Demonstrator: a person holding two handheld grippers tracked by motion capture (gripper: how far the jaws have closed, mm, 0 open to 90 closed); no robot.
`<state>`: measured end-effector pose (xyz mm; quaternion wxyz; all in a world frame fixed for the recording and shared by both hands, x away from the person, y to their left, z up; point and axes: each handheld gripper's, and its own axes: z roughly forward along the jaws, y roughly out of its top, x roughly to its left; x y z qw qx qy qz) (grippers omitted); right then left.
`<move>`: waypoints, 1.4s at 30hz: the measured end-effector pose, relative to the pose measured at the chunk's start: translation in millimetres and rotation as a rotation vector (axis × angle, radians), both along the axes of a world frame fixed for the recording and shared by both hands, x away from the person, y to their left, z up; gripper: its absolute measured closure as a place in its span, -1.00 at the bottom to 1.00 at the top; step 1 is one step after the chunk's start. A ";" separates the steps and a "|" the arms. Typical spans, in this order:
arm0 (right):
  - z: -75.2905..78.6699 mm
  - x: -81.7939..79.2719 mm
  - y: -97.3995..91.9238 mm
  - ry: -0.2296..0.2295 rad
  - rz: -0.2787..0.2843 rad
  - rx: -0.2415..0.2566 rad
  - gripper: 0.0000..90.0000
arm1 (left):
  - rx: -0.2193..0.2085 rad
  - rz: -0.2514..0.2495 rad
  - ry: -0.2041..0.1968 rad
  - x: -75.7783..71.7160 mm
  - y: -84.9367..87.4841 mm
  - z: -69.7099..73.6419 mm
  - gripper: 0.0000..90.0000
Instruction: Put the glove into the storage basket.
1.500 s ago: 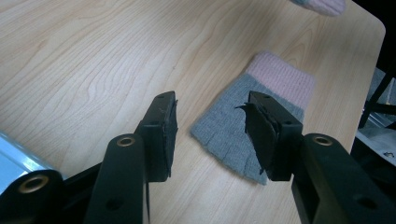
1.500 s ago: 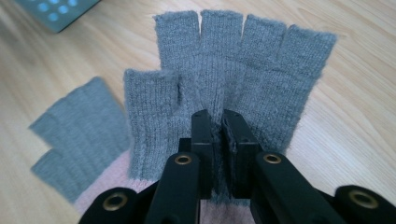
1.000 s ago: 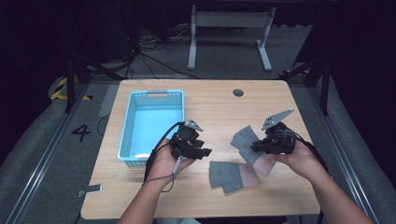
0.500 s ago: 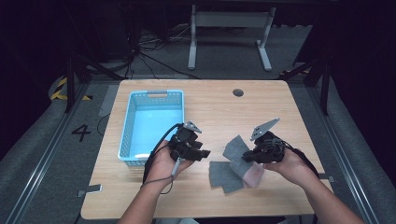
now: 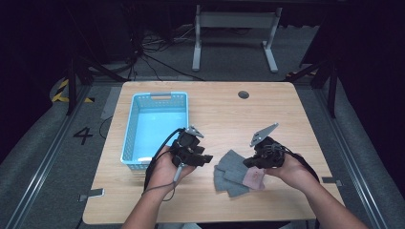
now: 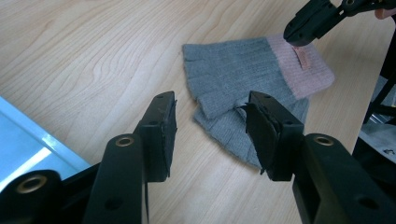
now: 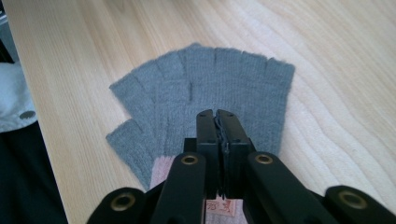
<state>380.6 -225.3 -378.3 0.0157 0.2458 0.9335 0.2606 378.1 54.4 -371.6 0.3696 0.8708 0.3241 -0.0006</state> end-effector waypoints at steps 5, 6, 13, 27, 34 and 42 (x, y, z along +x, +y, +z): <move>4.6 -1.8 -10.0 -0.028 -0.033 0.033 0.91 | -0.039 -0.066 -0.074 -8.2 -2.6 -7.9 0.18; 5.3 -2.9 -12.7 -0.035 -0.040 0.041 0.90 | -0.036 -0.078 -0.098 -10.5 -3.8 -10.2 0.18; 5.3 -15.8 -40.3 -0.087 -0.099 0.065 0.80 | -0.007 -0.122 0.007 -17.8 -13.8 -24.6 0.26; -17.7 -31.9 -79.5 -0.056 -0.170 0.059 0.61 | 0.045 -0.191 0.109 -16.6 -36.8 -44.7 0.42; -33.4 -31.9 -80.0 -0.031 -0.166 0.025 0.56 | 0.071 -0.204 0.117 -17.1 -44.6 -51.3 0.43; -45.2 -28.1 -76.5 -0.008 -0.157 0.003 0.47 | 0.090 -0.209 0.137 -15.8 -51.9 -57.3 0.44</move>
